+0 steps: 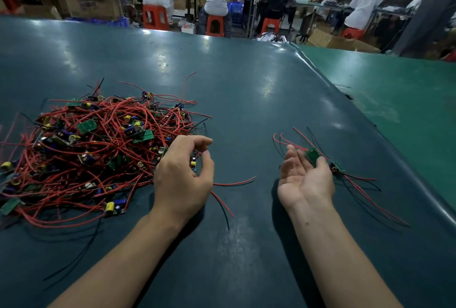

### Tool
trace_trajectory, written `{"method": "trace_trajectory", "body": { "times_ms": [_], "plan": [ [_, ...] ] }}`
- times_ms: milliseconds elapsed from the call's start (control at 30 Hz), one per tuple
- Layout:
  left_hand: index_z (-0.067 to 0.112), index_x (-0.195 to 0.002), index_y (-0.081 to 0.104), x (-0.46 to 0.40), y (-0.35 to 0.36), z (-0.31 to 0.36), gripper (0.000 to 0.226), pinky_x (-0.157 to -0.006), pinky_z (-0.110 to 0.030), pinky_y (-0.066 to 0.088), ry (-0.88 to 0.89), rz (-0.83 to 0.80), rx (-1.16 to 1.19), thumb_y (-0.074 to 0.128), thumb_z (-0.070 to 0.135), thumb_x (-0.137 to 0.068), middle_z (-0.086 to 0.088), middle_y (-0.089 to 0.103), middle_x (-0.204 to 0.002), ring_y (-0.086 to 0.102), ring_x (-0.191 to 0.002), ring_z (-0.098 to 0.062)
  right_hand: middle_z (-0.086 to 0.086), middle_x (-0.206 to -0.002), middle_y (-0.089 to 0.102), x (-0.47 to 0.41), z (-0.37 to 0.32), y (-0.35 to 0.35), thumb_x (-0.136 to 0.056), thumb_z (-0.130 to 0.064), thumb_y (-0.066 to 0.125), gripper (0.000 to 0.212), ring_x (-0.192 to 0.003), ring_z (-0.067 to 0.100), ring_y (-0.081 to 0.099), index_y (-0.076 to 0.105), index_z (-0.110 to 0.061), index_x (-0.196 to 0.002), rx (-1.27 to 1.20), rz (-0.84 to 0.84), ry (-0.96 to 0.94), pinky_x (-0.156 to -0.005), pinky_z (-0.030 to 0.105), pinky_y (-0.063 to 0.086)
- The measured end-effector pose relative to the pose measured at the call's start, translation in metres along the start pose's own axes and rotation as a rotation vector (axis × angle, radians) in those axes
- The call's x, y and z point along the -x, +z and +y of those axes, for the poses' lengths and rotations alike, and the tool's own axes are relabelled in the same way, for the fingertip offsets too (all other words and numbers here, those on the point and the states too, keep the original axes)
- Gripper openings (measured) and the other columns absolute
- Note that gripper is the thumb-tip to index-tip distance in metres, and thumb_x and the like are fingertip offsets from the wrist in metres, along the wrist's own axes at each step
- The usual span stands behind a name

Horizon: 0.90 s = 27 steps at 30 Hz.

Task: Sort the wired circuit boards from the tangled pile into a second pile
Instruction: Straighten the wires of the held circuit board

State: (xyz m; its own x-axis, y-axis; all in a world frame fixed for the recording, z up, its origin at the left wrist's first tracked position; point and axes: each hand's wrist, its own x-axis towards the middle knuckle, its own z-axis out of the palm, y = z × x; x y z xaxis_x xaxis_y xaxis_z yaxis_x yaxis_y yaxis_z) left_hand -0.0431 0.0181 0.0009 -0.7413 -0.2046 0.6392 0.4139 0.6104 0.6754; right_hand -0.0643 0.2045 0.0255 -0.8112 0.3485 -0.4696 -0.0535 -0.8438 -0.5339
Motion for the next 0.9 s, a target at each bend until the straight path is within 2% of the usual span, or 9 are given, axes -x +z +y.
{"method": "trace_trajectory", "body": {
  "times_ms": [200, 333, 433, 500, 567, 600, 700, 800, 900],
  "plan": [
    [0.013, -0.098, 0.068, -0.001, 0.000, -0.001, 0.016, -0.074, -0.041, 0.054, 0.009, -0.023, -0.011, 0.059, 0.014, -0.084, 0.003, 0.066, -0.092, 0.063, -0.084, -0.015, 0.001, -0.052, 0.064, -0.001, 0.003, 0.004, -0.101, -0.035, 0.045, 0.040, -0.034, 0.009, 0.049, 0.062, -0.010, -0.074, 0.324, -0.108, 0.045, -0.035, 0.014, 0.035],
    [0.013, -0.098, 0.068, -0.001, 0.001, 0.000, 0.015, -0.073, -0.038, 0.053, 0.011, -0.024, 0.008, 0.060, 0.012, -0.085, 0.004, 0.066, -0.093, 0.062, -0.084, -0.011, 0.006, -0.068, 0.063, -0.008, 0.001, 0.006, -0.095, -0.015, 0.051, 0.025, -0.054, 0.014, 0.053, 0.061, -0.010, -0.073, 0.554, -0.094, -0.243, -0.041, 0.018, 0.041],
    [0.011, -0.098, 0.068, 0.000, -0.001, 0.001, 0.015, -0.073, -0.040, 0.054, 0.021, -0.023, 0.005, 0.062, 0.008, -0.085, 0.002, 0.065, -0.093, 0.062, -0.083, -0.014, 0.000, -0.075, 0.061, -0.013, 0.002, 0.005, -0.090, -0.009, 0.059, 0.016, -0.064, 0.010, 0.054, 0.064, -0.011, -0.075, 0.677, -0.069, -0.299, -0.052, 0.014, 0.047],
    [0.010, -0.097, 0.068, 0.000, -0.003, 0.004, 0.015, -0.073, -0.040, 0.054, 0.063, -0.031, -0.041, 0.061, 0.009, -0.084, 0.001, 0.065, -0.092, 0.063, -0.084, -0.017, -0.008, -0.081, 0.062, -0.015, 0.004, 0.005, -0.090, -0.015, 0.063, 0.005, -0.071, 0.004, 0.056, 0.068, -0.014, -0.088, 0.739, -0.062, -0.354, -0.061, 0.010, 0.045],
    [0.011, -0.094, 0.069, -0.001, -0.007, 0.005, 0.016, -0.071, -0.035, 0.050, 0.120, -0.035, -0.168, 0.060, 0.010, -0.080, 0.001, 0.065, -0.088, 0.060, -0.083, -0.021, -0.011, -0.096, 0.065, -0.018, 0.007, 0.002, -0.090, -0.016, 0.063, 0.019, -0.085, 0.001, 0.058, 0.068, -0.012, -0.108, 0.750, -0.056, -0.422, -0.076, 0.014, 0.044],
    [0.012, -0.092, 0.069, -0.001, -0.011, 0.004, 0.019, -0.070, -0.033, 0.047, 0.134, -0.036, -0.242, 0.059, 0.010, -0.077, 0.001, 0.065, -0.086, 0.057, -0.082, -0.022, -0.013, -0.094, 0.065, -0.018, 0.007, 0.001, -0.090, -0.015, 0.063, 0.021, -0.081, -0.003, 0.058, 0.068, -0.011, -0.111, 0.728, -0.054, -0.439, -0.077, 0.014, 0.045],
    [0.017, -0.089, 0.071, -0.005, -0.022, -0.004, 0.029, -0.071, -0.038, 0.041, 0.107, -0.184, -0.475, 0.053, 0.014, -0.066, 0.001, 0.065, -0.086, 0.052, -0.084, -0.028, -0.017, -0.070, 0.062, -0.016, 0.007, 0.002, -0.091, -0.008, 0.059, 0.013, -0.053, -0.007, 0.054, 0.070, -0.013, -0.092, 0.708, -0.058, -0.474, -0.055, 0.008, 0.044],
    [0.022, -0.094, 0.072, -0.005, -0.028, -0.012, 0.038, -0.074, -0.038, 0.036, 0.068, -0.397, -0.632, 0.050, 0.023, -0.064, 0.002, 0.062, -0.094, 0.050, -0.090, -0.028, -0.003, -0.072, 0.061, -0.012, 0.011, 0.003, -0.092, -0.003, 0.054, 0.022, -0.060, 0.007, 0.054, 0.068, -0.014, -0.079, 0.739, -0.143, -0.451, -0.055, 0.018, 0.046],
    [0.020, -0.103, 0.071, -0.005, -0.029, -0.017, 0.031, -0.074, -0.039, 0.037, 0.092, -0.385, -0.631, 0.056, 0.020, -0.077, -0.001, 0.063, -0.097, 0.052, -0.092, -0.029, 0.000, -0.074, 0.067, -0.005, 0.020, 0.004, -0.094, -0.004, 0.054, 0.022, -0.060, 0.009, 0.058, 0.068, -0.013, -0.080, 0.824, -0.264, -0.433, -0.050, 0.019, 0.047]
  ]
}}
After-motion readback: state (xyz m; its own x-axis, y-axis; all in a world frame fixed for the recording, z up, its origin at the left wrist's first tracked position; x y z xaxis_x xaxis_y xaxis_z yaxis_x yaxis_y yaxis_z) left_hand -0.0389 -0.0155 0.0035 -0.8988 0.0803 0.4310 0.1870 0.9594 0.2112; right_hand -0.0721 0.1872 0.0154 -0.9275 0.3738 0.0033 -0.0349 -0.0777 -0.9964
